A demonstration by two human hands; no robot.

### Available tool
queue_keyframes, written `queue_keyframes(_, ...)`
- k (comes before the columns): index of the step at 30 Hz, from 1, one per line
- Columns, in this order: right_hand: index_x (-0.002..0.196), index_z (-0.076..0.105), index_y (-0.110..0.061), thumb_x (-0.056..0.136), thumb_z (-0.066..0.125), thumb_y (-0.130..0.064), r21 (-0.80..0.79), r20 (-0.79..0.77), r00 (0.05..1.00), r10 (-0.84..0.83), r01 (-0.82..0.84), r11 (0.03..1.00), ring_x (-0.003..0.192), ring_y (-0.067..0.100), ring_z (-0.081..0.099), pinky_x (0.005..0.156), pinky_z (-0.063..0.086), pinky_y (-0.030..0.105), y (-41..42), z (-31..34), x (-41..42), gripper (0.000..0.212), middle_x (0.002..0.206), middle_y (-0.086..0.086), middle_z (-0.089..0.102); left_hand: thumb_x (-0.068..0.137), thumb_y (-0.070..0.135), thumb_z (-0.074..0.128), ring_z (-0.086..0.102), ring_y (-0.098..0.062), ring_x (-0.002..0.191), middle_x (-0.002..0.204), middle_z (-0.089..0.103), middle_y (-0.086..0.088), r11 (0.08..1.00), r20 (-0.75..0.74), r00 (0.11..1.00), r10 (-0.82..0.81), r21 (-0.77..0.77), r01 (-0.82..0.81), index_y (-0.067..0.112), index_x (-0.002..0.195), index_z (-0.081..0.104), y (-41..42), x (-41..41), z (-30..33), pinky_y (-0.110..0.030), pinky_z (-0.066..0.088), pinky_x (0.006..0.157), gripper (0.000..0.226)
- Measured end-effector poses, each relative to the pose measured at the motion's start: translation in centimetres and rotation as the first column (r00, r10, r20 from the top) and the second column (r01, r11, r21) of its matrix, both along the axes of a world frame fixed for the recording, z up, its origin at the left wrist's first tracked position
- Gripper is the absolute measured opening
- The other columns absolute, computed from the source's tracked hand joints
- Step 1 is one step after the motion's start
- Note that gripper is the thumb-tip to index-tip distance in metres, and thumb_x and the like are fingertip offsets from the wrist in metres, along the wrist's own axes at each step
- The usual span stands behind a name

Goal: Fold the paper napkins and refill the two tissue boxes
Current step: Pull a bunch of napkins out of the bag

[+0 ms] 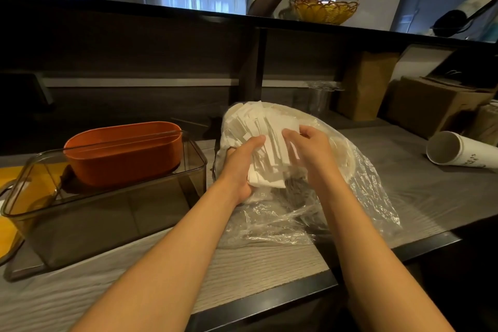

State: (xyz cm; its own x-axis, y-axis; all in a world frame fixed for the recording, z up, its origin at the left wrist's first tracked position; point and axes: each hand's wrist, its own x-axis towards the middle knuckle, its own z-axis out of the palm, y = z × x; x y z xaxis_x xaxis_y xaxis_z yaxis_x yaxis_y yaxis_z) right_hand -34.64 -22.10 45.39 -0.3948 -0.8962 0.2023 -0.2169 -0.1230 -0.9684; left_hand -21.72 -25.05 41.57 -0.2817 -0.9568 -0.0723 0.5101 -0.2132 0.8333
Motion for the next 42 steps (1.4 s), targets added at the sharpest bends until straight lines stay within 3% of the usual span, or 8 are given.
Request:
queue_keyframes(10, 0.087, 0.063, -0.018, 0.095, 0.059, -0.017, -0.120, 0.206, 0.964, -0.167, 0.195, 0.974, 0.072, 0.010, 0.056, 0.055, 0.047, 0.023, 0.2, 0.5, -1.0, 0.009, 0.082, -0.004, 0.062, 0.094, 0.024, 0.067, 0.074, -0.031, 0.096, 0.109, 0.076, -0.011, 0.999, -0.019, 0.999, 0.036, 0.037, -0.035, 0.016, 0.124, 0.067, -0.3, -0.1, -0.2, -0.043, 0.061, 0.071, 0.031)
queue_keyframes(14, 0.098, 0.066, -0.016, 0.096, 0.059, -0.011, -0.293, 0.418, 0.905, 0.082, 0.049, 0.955, 0.081, 0.015, 0.068, 0.071, 0.060, 0.031, 0.7, 1.7, -1.3, 0.008, 0.095, 0.003, 0.069, 0.088, 0.027, 0.074, 0.073, -0.035, 0.100, 0.114, 0.074, -0.013, 0.998, -0.009, 0.999, 0.049, 0.042, -0.049, 0.015, 0.129, 0.062, -0.4, 0.0, -0.3, -0.053, 0.060, 0.078, 0.044)
queue_keyframes(16, 0.104, 0.066, -0.012, 0.098, 0.056, -0.013, -0.224, 0.295, 0.945, 0.143, -0.077, 0.972, 0.084, 0.022, 0.067, 0.074, 0.057, 0.037, 0.5, 1.2, -0.7, 0.012, 0.096, 0.008, 0.070, 0.088, 0.028, 0.075, 0.072, -0.036, 0.102, 0.116, 0.073, -0.013, 0.998, 0.002, 0.999, 0.052, 0.030, -0.052, 0.017, 0.130, 0.062, -0.5, 0.0, -0.3, -0.056, 0.059, 0.083, 0.046)
queue_keyframes(19, 0.105, 0.066, -0.017, 0.099, 0.056, -0.022, -0.079, 0.016, 0.989, 0.147, -0.145, 0.986, 0.076, 0.009, 0.066, 0.061, 0.051, 0.025, 0.0, 0.2, 0.3, 0.013, 0.083, -0.010, 0.070, 0.095, 0.027, 0.066, 0.072, -0.033, 0.104, 0.115, 0.074, -0.013, 1.000, -0.023, 1.000, 0.021, 0.002, -0.020, 0.016, 0.121, 0.069, -0.3, -0.1, -0.2, -0.054, 0.057, 0.091, 0.028)
queue_keyframes(24, 0.109, 0.063, -0.015, 0.091, 0.070, -0.035, 0.056, -0.098, 0.988, 0.120, -0.115, 0.992, 0.071, 0.004, 0.063, 0.050, 0.045, 0.014, -0.1, 0.0, 0.2, 0.027, 0.087, -0.009, 0.065, 0.098, 0.036, 0.061, 0.071, -0.031, 0.107, 0.117, 0.074, -0.010, 1.000, -0.017, 1.000, -0.020, 0.003, 0.020, 0.020, 0.125, 0.068, -0.1, 0.0, -0.1, -0.052, 0.055, 0.096, 0.032)
queue_keyframes(35, 0.108, 0.068, -0.019, 0.087, 0.074, -0.022, -0.057, 0.052, 0.998, -0.025, 0.028, 0.998, 0.086, 0.011, 0.067, 0.077, 0.061, 0.038, -0.6, -0.5, -0.6, 0.023, 0.097, -0.006, 0.071, 0.097, 0.033, 0.063, 0.072, -0.032, 0.103, 0.110, 0.076, -0.010, 0.999, -0.031, 0.999, 0.039, 0.031, -0.038, 0.019, 0.120, 0.069, 0.0, -0.2, 0.1, -0.050, 0.058, 0.090, 0.027)
queue_keyframes(39, 0.093, 0.061, -0.025, 0.088, 0.073, -0.020, -0.130, 0.105, 0.986, -0.126, 0.140, 0.982, 0.084, 0.011, 0.061, 0.069, 0.053, 0.028, -0.7, -0.4, -1.1, 0.014, 0.092, -0.007, 0.064, 0.096, 0.036, 0.064, 0.072, -0.032, 0.104, 0.113, 0.075, -0.010, 0.998, -0.029, 0.998, 0.047, 0.048, -0.045, 0.019, 0.127, 0.066, 0.0, -0.2, 0.0, -0.047, 0.060, 0.082, 0.035)
queue_keyframes(42, 0.111, 0.061, -0.015, 0.089, 0.070, -0.015, -0.166, 0.266, 0.955, -0.132, 0.181, 0.970, 0.089, 0.013, 0.063, 0.066, 0.050, 0.024, -0.7, -0.1, -1.7, 0.023, 0.098, -0.004, 0.065, 0.096, 0.036, 0.064, 0.072, -0.031, 0.104, 0.115, 0.075, -0.009, 0.998, -0.041, 0.998, 0.048, 0.054, -0.046, 0.020, 0.128, 0.065, 0.0, -0.1, 0.1, -0.042, 0.060, 0.076, 0.036)
